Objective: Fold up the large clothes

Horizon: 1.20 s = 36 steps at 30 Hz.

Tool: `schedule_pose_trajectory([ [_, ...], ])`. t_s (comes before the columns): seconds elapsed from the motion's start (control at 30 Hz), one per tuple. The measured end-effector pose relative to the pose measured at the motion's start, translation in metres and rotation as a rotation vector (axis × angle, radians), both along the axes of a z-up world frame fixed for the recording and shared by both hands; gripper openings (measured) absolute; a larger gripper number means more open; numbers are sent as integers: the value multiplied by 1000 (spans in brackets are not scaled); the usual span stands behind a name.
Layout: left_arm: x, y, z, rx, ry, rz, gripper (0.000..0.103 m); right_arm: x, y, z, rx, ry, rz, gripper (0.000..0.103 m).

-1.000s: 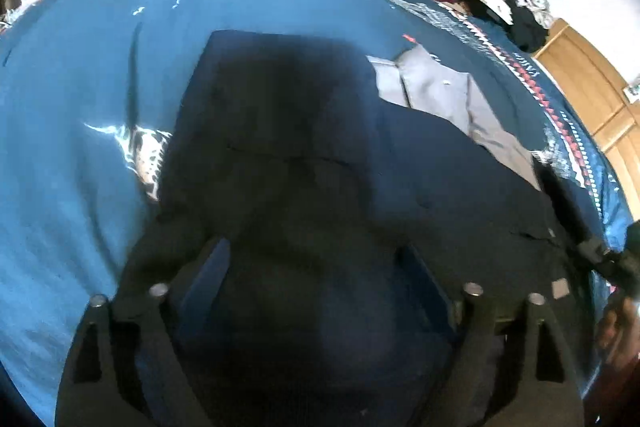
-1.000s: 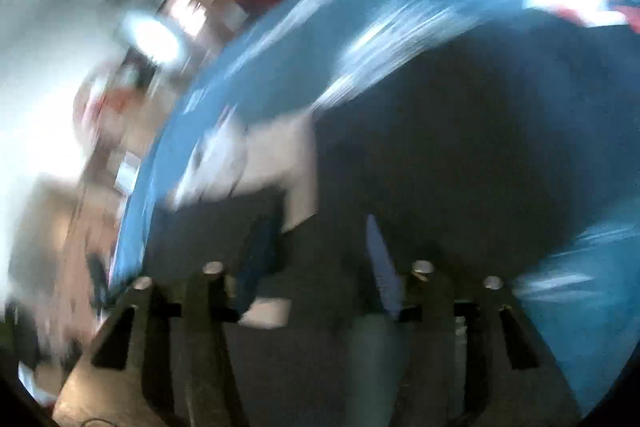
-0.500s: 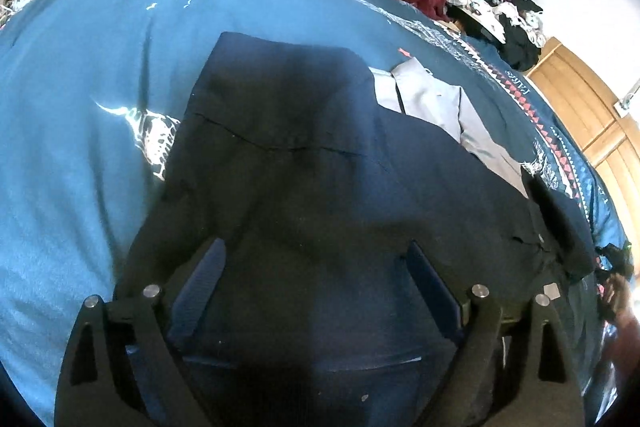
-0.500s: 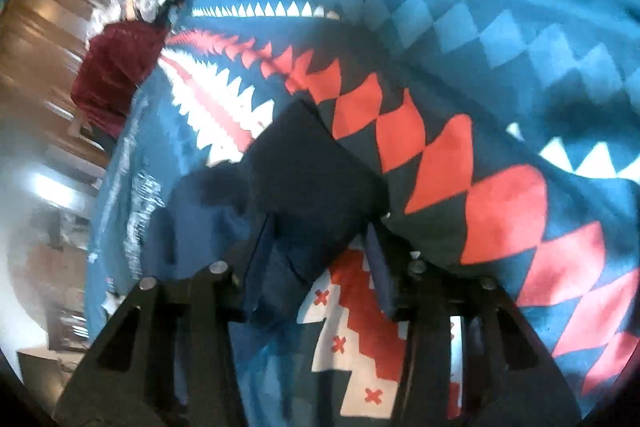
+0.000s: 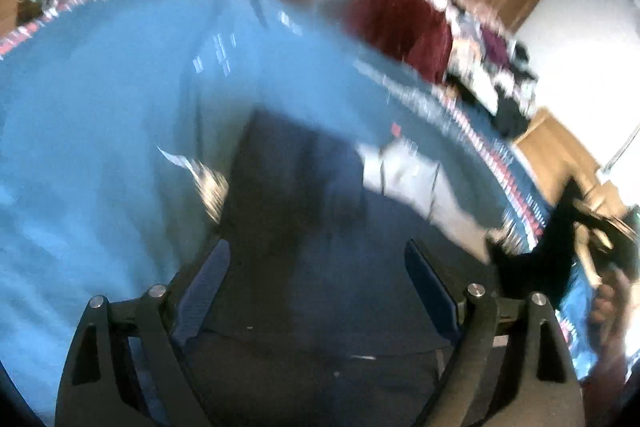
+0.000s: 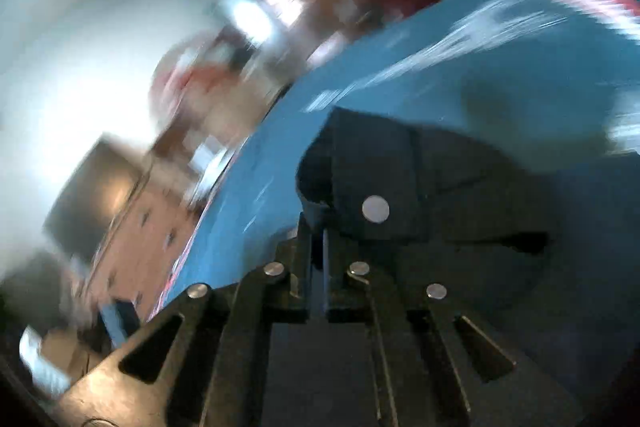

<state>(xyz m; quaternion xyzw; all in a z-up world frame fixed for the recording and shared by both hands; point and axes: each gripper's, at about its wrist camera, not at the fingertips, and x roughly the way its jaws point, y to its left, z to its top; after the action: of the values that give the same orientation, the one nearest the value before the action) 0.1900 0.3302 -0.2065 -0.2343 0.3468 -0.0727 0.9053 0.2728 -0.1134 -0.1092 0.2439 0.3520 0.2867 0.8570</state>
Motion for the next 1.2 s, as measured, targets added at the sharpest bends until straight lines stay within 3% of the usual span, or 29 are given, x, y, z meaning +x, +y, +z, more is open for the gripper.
schedule_pose_trajectory([
  [0.03,-12,11,13,6,-32,9,91,7,44,-12,-10,13,61,2],
  [0.17,-42,53,34,36,-53,37,92,19,139,-53,-85,63,193,3],
  [0.3,-55,85,28,24,-28,74,92,22,164,-90,-102,145,213,10],
  [0.37,-57,90,20,7,-11,80,92,13,158,-87,-129,163,223,18],
  [0.47,-59,89,12,-1,-3,61,92,-16,105,-58,-173,36,190,51],
  [0.53,-61,85,8,7,-7,38,92,-12,56,-59,-219,5,122,56],
  [0.63,-60,79,6,27,-1,11,92,-19,-53,-90,-279,145,-72,53],
  [0.7,-58,79,3,18,5,7,93,-22,-104,-116,-364,258,-166,45],
  [0.73,-56,78,0,12,12,9,93,-25,-127,-132,-415,307,-202,35],
  [0.77,-53,77,-3,10,21,13,93,-30,-148,-142,-407,338,-228,0],
  [0.83,-47,73,-6,1,32,10,93,-37,-174,-140,-396,366,-318,0],
  [0.93,-32,56,3,39,14,-23,93,-44,-185,-112,-368,306,-412,13],
  [1.0,-20,44,12,31,-6,-51,93,-43,-149,-90,-326,228,-358,24],
  [1.03,-10,36,17,25,-20,-68,93,-41,-114,-81,-294,184,-276,31],
  [1.1,11,21,22,27,-26,-67,93,-40,-32,-71,-280,98,-71,74],
  [1.2,30,16,16,-8,-7,-34,93,-41,83,-72,-328,-9,162,78],
])
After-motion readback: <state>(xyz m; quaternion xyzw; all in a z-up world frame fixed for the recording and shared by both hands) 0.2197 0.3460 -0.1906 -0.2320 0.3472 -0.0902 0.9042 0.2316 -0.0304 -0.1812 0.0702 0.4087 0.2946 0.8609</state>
